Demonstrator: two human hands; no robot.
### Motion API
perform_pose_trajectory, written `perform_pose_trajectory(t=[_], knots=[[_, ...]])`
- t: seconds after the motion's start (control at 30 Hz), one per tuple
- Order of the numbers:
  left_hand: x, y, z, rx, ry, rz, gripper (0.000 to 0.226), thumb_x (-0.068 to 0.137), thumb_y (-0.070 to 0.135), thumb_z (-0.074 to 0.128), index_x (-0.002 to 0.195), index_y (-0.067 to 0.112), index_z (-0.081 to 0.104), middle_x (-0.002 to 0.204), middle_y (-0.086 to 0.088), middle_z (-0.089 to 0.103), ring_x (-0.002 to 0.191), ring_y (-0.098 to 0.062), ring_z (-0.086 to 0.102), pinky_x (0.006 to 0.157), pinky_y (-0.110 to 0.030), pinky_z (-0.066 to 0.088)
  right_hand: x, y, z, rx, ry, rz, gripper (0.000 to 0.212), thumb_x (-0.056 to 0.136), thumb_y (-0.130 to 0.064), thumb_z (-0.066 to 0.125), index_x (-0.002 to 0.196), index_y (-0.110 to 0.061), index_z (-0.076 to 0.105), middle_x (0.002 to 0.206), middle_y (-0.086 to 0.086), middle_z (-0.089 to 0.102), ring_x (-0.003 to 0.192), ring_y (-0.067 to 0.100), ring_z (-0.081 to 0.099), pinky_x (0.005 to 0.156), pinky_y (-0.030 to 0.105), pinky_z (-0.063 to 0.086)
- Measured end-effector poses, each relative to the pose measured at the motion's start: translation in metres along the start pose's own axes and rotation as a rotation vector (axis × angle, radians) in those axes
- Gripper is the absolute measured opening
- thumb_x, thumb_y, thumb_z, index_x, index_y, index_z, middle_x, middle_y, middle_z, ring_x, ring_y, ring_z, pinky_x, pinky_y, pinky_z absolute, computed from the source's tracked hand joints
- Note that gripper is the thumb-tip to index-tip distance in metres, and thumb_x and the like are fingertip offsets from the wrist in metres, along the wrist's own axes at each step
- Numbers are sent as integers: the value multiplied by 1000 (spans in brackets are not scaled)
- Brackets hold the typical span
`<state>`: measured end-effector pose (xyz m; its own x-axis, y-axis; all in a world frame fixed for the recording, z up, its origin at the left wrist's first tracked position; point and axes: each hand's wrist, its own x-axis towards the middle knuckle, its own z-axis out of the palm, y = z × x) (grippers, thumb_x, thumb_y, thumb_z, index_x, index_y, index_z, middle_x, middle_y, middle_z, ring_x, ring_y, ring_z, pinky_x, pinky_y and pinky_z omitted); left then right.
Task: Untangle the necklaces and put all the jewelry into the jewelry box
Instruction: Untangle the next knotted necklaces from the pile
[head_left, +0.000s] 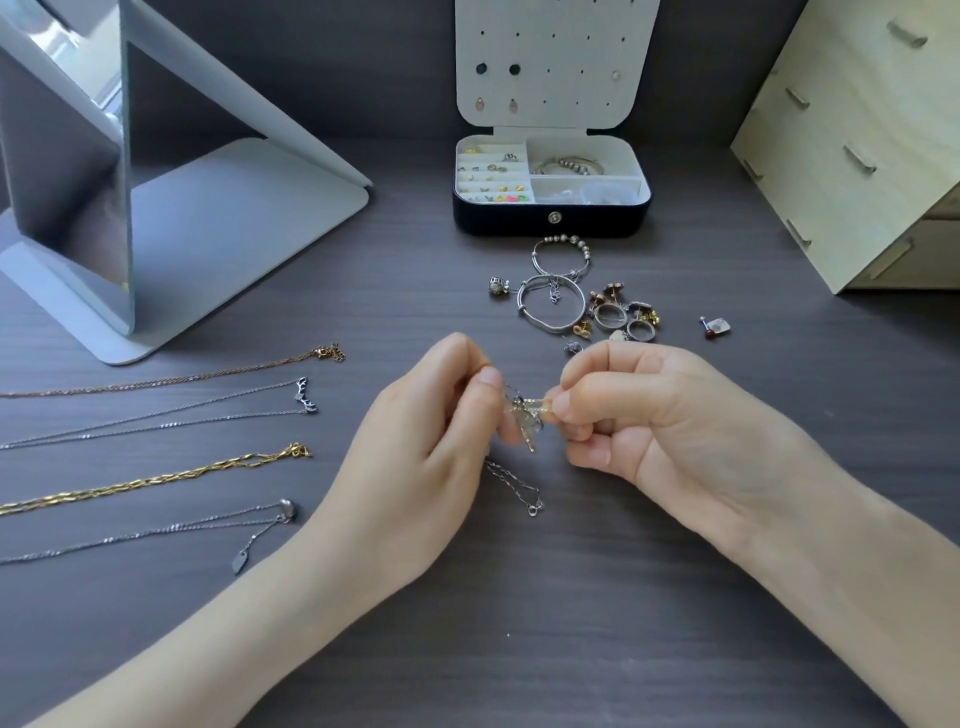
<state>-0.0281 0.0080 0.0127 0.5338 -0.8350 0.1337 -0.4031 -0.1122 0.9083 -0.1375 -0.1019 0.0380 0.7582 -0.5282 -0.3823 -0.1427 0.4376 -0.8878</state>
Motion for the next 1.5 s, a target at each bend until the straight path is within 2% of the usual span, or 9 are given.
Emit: perform_pose_trajectory(t=[0.17, 0.37, 0.53, 0.8, 1.03, 1.17, 1.3, 1.4, 1.5], knots=[[-1, 1, 0, 62, 22, 44, 26, 91, 31, 44, 69, 18, 48, 63, 11, 61, 55, -16, 46, 53, -20, 37, -1, -3, -1, -49, -9, 19, 22, 70, 15, 59, 72, -7, 57, 54, 4, 48, 48, 12, 41, 44, 20, 36], [-1, 2, 1, 168, 57, 84, 22, 91, 16, 55, 71, 9, 50, 64, 4, 61, 49, -4, 45, 50, -8, 33, -1, -4, 0, -50, 15, 28, 25, 68, 18, 62, 75, -6, 60, 66, 8, 48, 52, 14, 41, 42, 21, 34], [-1, 0, 2, 164, 81, 105, 23, 94, 16, 54, 72, 11, 49, 68, 7, 63, 55, -11, 49, 52, -9, 35, -1, -3, 1, -46, 18, 34, 25, 71, 20, 58, 76, -4, 58, 67, 7, 47, 50, 13, 39, 41, 21, 28], [-1, -1, 2, 102, 83, 152, 22, 89, 25, 47, 73, 11, 48, 66, 14, 63, 50, -5, 44, 50, -9, 32, -1, -2, -1, -152, 19, 34, 19, 72, 14, 60, 81, 0, 69, 73, 14, 46, 48, 11, 36, 41, 21, 28], [2, -4, 1, -81, 59, 64, 20, 88, 33, 44, 72, 22, 47, 67, 2, 64, 63, -34, 47, 60, -47, 46, -2, -4, 0, -206, -63, 6, 21, 77, 11, 58, 72, -1, 74, 67, 6, 63, 49, 8, 38, 43, 20, 33], [3, -4, -1, -171, 11, 31, 20, 86, 35, 46, 70, 23, 47, 67, 2, 65, 61, -24, 48, 65, -49, 47, -2, -4, -2, -176, -83, 11, 27, 79, 13, 55, 69, -3, 75, 63, 4, 63, 51, 8, 40, 45, 20, 35], [4, -5, -2, -272, -24, 29, 21, 80, 42, 47, 67, 26, 49, 66, 1, 64, 62, -12, 49, 63, -38, 44, 0, -5, -6, -142, -156, 57, 17, 71, 12, 63, 79, 1, 74, 62, 4, 56, 52, 8, 41, 46, 19, 39], [4, -6, -2, -334, -35, 21, 20, 79, 43, 47, 67, 27, 49, 68, -2, 65, 66, -17, 51, 64, -34, 44, 1, -5, -9, -119, -181, 84, 22, 61, 1, 62, 79, 3, 74, 66, 8, 54, 50, 8, 42, 45, 19, 40], [4, -8, -1, -352, -46, 15, 22, 79, 44, 49, 68, 25, 51, 71, -4, 66, 69, -18, 54, 66, -33, 46, 0, -7, -7, -149, -163, 79, 15, 66, 8, 65, 75, 0, 75, 64, 7, 55, 51, 8, 43, 46, 18, 40]])
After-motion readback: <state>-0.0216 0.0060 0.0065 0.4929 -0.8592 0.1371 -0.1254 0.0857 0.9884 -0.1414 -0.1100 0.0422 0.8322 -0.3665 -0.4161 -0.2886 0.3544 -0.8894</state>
